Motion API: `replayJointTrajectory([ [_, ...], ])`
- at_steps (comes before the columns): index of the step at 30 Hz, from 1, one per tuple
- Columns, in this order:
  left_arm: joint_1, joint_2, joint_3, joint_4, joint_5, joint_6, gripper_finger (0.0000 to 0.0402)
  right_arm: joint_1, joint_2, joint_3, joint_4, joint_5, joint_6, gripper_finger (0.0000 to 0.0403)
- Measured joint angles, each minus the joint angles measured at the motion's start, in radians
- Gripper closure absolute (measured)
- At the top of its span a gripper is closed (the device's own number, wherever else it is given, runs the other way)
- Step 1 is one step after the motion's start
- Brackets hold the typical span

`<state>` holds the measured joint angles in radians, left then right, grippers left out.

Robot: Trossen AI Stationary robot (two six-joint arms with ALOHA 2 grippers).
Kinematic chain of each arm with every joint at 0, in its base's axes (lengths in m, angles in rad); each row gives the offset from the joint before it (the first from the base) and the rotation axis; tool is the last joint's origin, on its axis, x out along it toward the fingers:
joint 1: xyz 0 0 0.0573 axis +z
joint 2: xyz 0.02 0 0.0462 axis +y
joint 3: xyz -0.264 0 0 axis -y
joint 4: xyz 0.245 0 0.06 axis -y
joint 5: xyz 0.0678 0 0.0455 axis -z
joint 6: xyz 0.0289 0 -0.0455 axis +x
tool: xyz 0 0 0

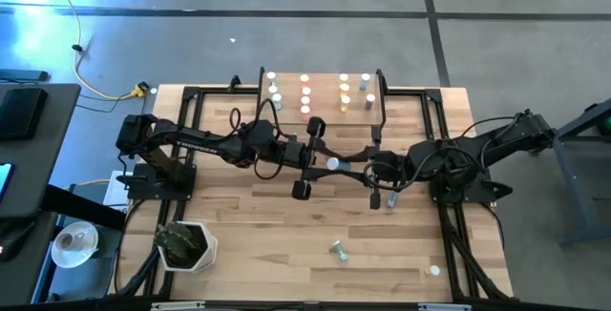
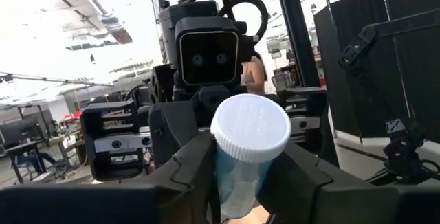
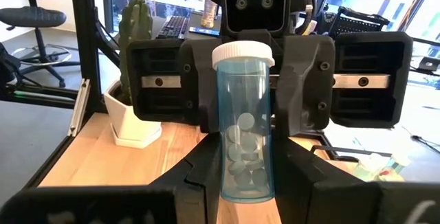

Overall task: Pick and place medicine bottles onto shelf by color
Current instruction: Align the blue pill bottle with the blue pill bottle

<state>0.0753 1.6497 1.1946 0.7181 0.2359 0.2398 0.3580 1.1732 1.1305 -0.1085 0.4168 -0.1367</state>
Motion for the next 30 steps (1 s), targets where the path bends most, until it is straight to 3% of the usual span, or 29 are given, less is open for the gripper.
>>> replayJointTrajectory([
  [13,0.0,0.0,0.0,-0.008,-0.002,0.001,0.0295,0.0,0.0,0.0,-0.013,0.015,0.004,0.0308],
  [24,0.003,0.002,0.0,-0.112,-0.082,0.046,0.0296,0.0,-0.004,0.0,-0.126,0.053,0.1,0.0223],
  [30,0.004,0.002,0.001,-0.229,-0.099,0.067,0.0296,0.0,-0.03,0.0,-0.218,0.054,0.21,0.0208],
])
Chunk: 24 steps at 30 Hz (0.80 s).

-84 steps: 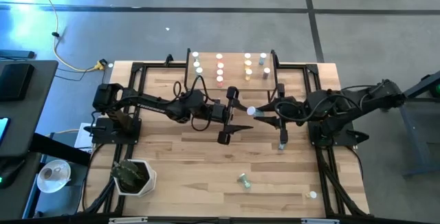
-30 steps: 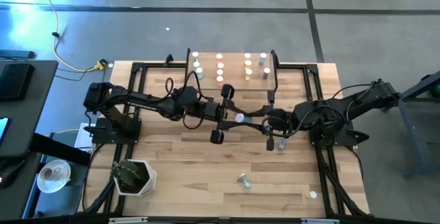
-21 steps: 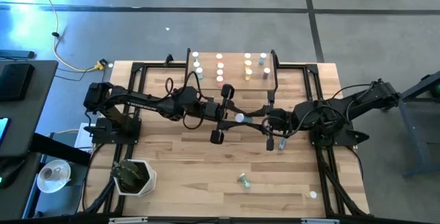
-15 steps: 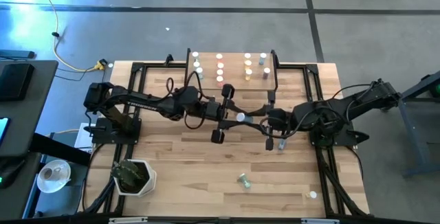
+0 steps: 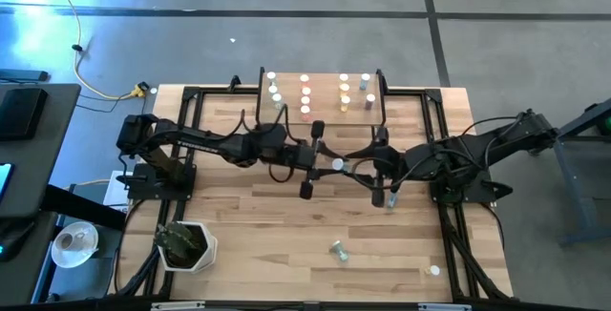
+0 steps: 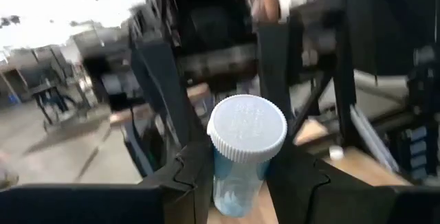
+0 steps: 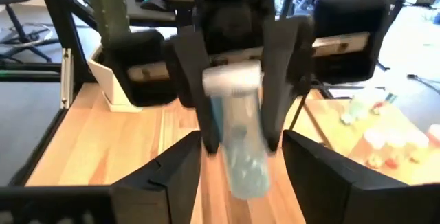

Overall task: Pick and place medicine bottles onto shelf by color
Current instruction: Align the blue pill bottle with the blue pill bottle

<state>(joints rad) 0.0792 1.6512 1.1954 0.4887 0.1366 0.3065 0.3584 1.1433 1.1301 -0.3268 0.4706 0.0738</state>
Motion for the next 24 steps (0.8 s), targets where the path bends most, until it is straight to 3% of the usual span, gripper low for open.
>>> replayJointTrajectory([
  [6,0.0,0.002,-0.002,-0.131,-0.049,0.011,0.0296,0.0,-0.026,0.0,-0.081,0.004,0.049,0.0208],
  [16,-0.002,0.002,-0.002,-0.387,-0.101,0.01,0.0296,-0.005,-0.033,0.0,-0.067,0.004,0.005,0.0207],
  [24,-0.004,0.002,-0.002,-0.543,-0.181,-0.044,0.0296,-0.062,0.018,0.0,-0.058,-0.109,0.019,0.0207],
])
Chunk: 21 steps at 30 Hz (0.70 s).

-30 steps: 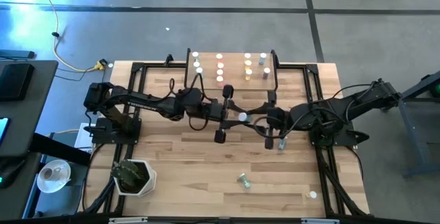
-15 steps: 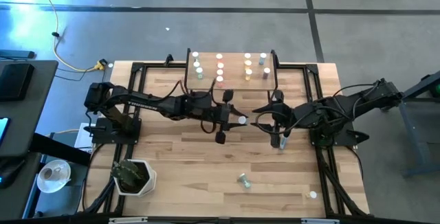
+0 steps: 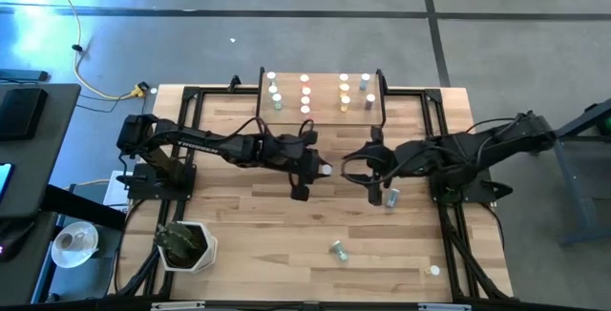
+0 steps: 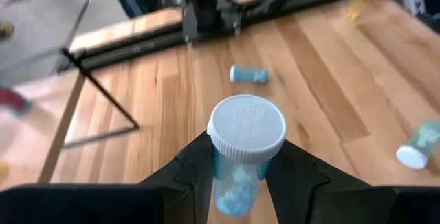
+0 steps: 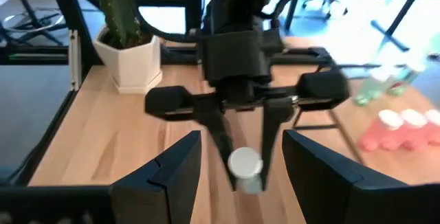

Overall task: Pick and place medicine bottles onto shelf by color
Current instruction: Align the blue pill bottle with the blue pill bottle

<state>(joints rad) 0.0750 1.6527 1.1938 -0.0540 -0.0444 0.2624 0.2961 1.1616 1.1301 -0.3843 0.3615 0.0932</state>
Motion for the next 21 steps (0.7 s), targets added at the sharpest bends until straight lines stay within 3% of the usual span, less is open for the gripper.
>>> replayJointTrajectory([
  [21,-0.031,-0.002,0.0,-0.079,-0.076,-0.04,0.0296,-0.07,0.232,0.0,0.071,-0.026,-0.022,0.0207],
])
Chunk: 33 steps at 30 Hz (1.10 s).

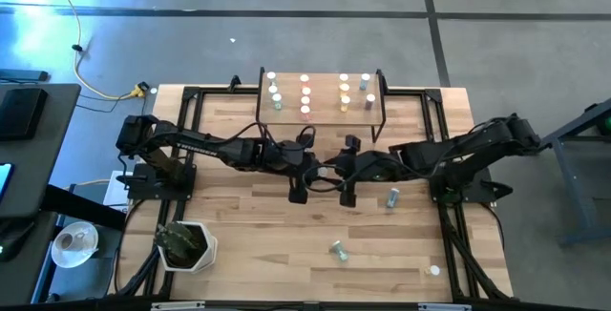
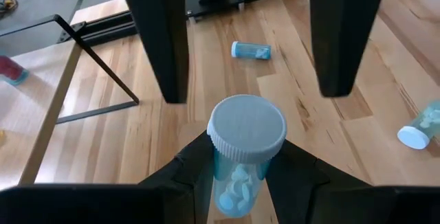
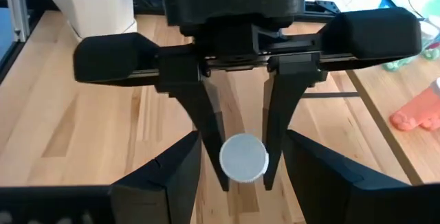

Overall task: Pick and place medicine bottles onto shelf by color
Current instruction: Align the blue pill bottle with the blue pill bottle

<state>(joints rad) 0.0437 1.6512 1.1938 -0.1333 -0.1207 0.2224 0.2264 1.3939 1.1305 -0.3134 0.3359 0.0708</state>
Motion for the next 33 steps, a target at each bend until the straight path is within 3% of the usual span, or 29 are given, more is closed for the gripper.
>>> replayJointTrajectory([
  [21,-0.02,-0.001,0.0,0.056,-0.004,0.042,0.0296,0.0,0.026,0.001,-0.019,0.031,0.0,0.021],
  [33,-0.019,-0.001,0.0,0.055,-0.03,0.04,0.0296,0.0,0.026,0.001,-0.02,0.03,-0.001,0.027],
])
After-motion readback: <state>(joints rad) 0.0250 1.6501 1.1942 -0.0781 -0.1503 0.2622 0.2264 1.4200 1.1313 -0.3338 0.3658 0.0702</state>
